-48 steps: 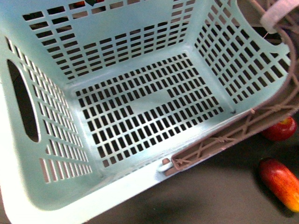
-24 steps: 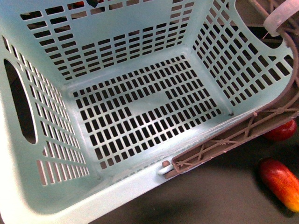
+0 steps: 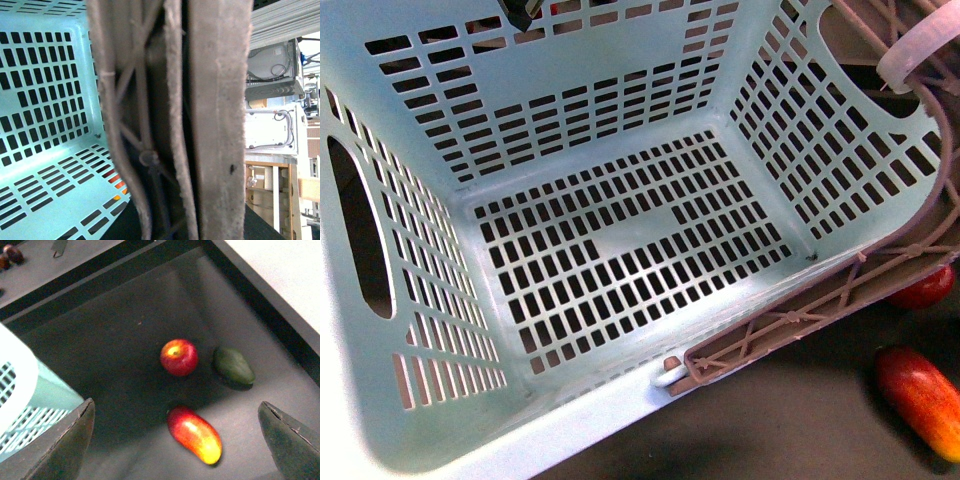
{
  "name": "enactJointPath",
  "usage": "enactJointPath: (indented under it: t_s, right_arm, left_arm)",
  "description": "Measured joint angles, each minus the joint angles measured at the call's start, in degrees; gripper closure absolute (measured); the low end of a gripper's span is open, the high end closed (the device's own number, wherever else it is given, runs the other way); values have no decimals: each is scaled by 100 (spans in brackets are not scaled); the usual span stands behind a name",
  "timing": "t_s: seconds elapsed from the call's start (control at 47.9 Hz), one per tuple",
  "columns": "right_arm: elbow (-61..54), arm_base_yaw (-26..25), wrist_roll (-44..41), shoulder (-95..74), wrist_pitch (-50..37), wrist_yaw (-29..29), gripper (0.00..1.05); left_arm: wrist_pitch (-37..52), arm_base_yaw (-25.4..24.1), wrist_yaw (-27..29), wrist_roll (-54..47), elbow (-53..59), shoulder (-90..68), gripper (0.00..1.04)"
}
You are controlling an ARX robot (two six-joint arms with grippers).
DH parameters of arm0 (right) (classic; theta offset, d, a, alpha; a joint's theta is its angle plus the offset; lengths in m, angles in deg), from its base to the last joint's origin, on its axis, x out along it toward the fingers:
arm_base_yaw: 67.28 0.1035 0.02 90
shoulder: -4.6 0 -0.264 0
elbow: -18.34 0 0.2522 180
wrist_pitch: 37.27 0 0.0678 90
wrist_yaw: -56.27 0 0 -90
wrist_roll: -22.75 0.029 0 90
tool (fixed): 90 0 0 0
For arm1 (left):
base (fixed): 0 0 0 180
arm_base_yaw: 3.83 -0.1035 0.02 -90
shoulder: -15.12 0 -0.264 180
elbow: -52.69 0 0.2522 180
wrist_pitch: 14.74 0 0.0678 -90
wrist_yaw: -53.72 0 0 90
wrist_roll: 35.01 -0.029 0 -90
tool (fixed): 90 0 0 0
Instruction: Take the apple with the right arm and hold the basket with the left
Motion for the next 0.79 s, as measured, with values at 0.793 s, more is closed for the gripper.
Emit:
enactJointPath:
  t_s: [0.793]
  right_arm:
    - [2653,-262,-2623,-8205,-3351,426,9]
  left_arm:
    - [0,0,-11,-7,-2,0,88]
